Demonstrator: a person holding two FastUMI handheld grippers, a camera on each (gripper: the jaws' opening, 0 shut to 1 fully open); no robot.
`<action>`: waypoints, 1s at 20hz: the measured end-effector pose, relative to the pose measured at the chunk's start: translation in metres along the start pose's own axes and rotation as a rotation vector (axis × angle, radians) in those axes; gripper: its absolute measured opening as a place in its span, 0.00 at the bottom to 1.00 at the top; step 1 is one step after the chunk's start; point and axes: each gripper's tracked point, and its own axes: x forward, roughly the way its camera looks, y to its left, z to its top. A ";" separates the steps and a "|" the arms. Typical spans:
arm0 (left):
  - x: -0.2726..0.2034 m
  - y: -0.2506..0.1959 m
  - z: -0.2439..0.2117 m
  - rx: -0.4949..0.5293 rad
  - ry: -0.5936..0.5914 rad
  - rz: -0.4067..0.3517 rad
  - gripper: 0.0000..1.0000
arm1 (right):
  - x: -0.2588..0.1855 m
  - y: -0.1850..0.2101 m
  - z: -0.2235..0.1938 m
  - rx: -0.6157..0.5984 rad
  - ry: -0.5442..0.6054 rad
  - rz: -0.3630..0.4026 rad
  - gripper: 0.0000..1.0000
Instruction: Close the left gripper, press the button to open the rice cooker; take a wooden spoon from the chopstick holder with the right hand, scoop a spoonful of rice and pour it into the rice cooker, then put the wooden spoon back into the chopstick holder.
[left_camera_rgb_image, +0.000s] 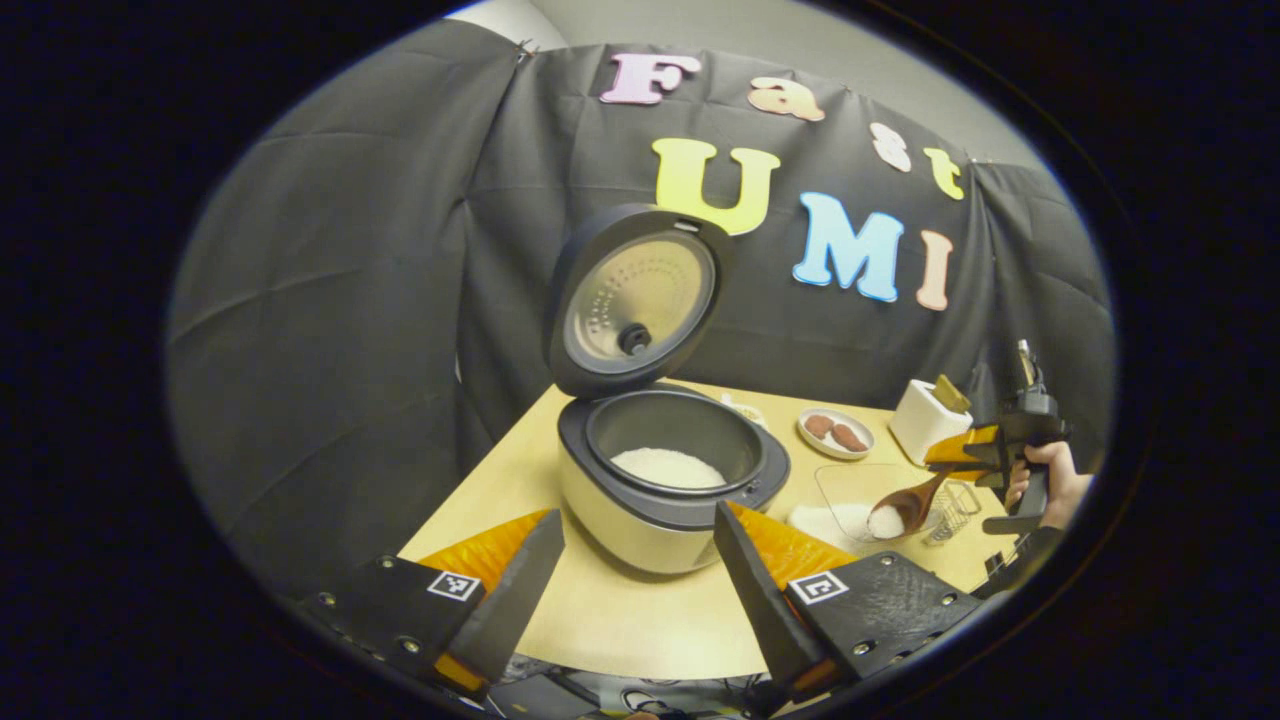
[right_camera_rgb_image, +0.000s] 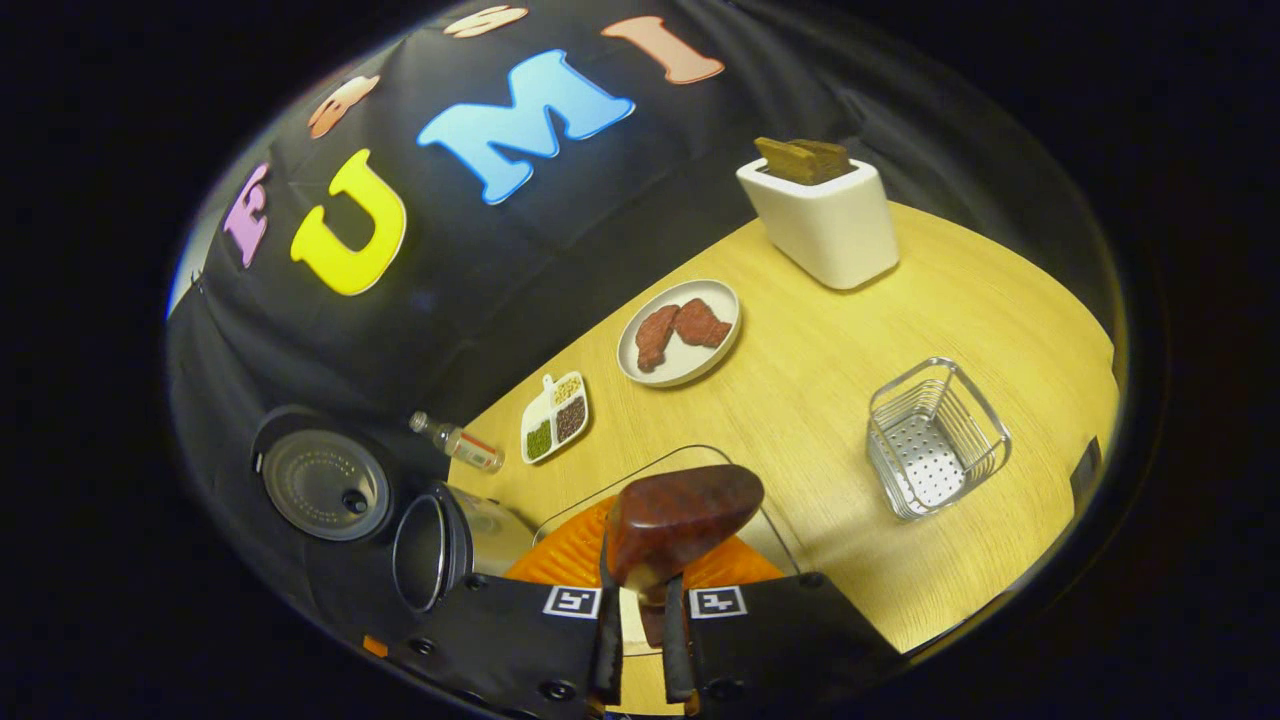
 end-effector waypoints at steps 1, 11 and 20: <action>0.003 -0.005 0.002 0.010 0.002 -0.013 0.95 | -0.006 -0.005 0.007 0.044 -0.024 -0.003 0.18; 0.020 -0.036 0.018 0.095 -0.006 -0.131 0.96 | -0.051 -0.007 0.025 0.366 -0.138 0.056 0.14; 0.013 -0.010 0.015 0.051 -0.013 -0.080 0.96 | -0.039 0.095 0.037 0.352 -0.093 0.222 0.18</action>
